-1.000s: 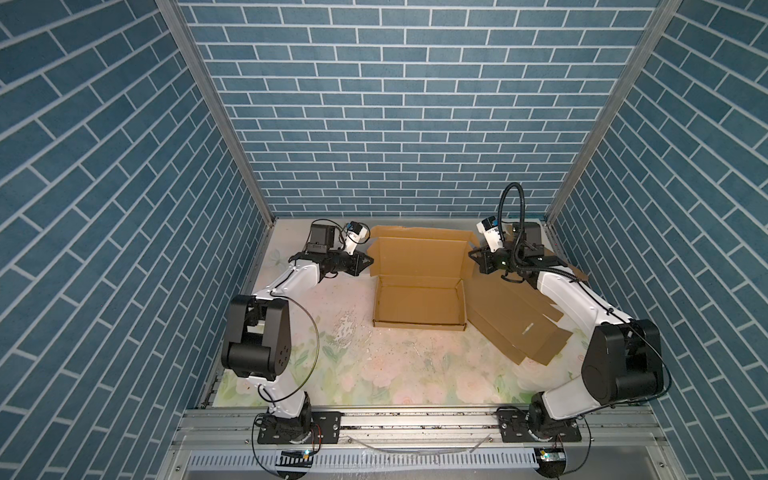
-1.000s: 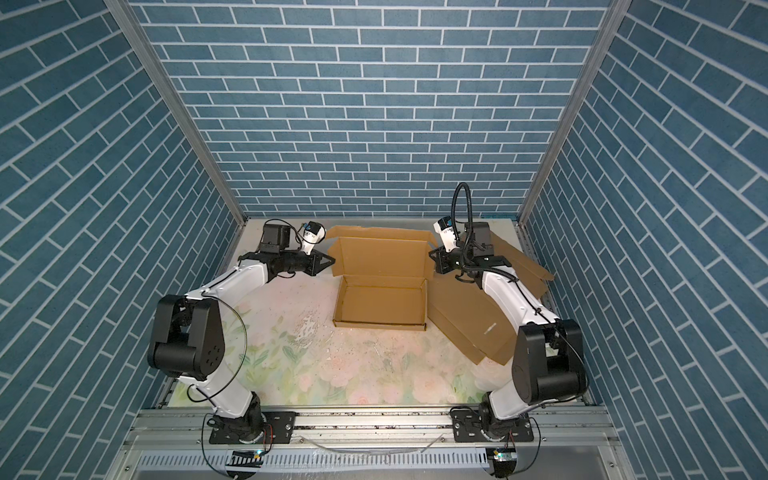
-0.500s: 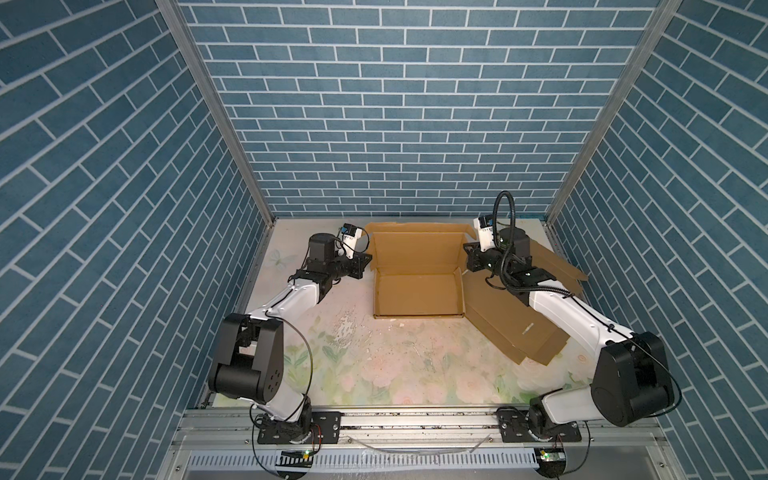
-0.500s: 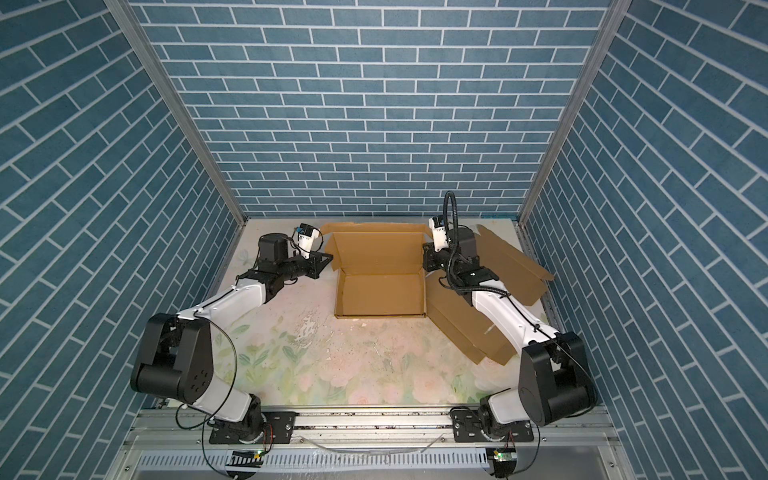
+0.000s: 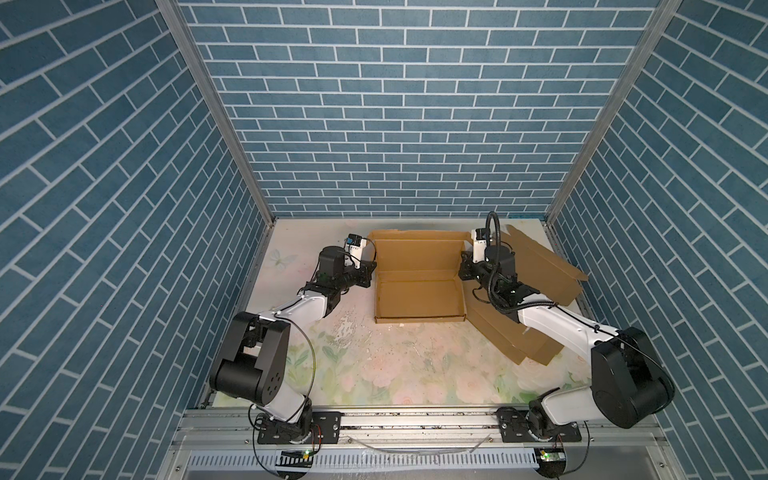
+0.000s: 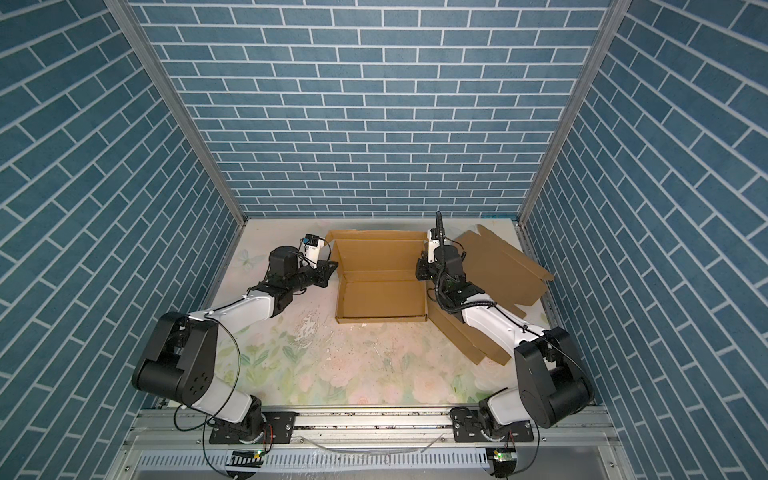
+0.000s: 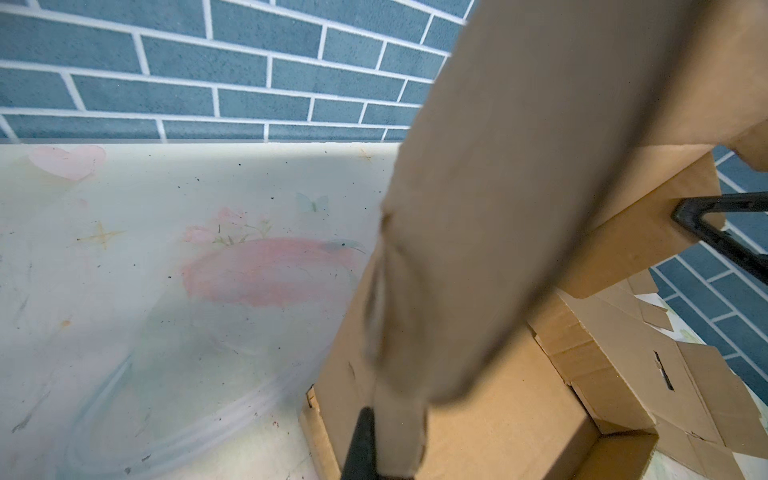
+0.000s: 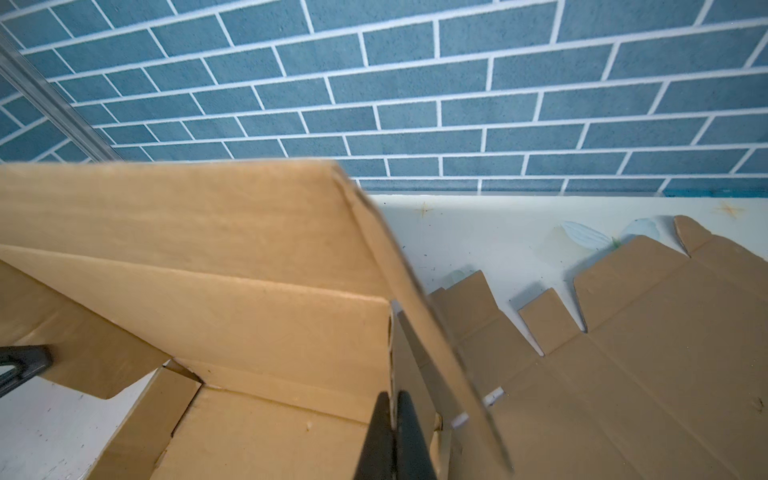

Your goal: Fold the paper box

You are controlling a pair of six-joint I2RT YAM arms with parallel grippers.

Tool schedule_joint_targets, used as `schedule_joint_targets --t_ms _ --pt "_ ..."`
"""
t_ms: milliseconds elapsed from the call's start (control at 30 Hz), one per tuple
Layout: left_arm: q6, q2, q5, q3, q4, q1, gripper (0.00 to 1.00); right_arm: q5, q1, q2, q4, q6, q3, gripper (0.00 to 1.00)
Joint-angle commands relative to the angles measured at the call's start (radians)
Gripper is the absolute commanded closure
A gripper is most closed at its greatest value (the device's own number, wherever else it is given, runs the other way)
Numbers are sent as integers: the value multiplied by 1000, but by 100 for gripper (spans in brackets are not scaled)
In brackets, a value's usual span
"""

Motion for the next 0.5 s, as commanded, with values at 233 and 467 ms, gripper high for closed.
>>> schedule_joint_targets --t_ms 233,467 --pt "-13 12 4 -42 61 -62 100 41 52 16 117 43 -76 100" --pt "-9 1 -12 -87 81 -75 100 47 61 -2 188 37 -143 100"
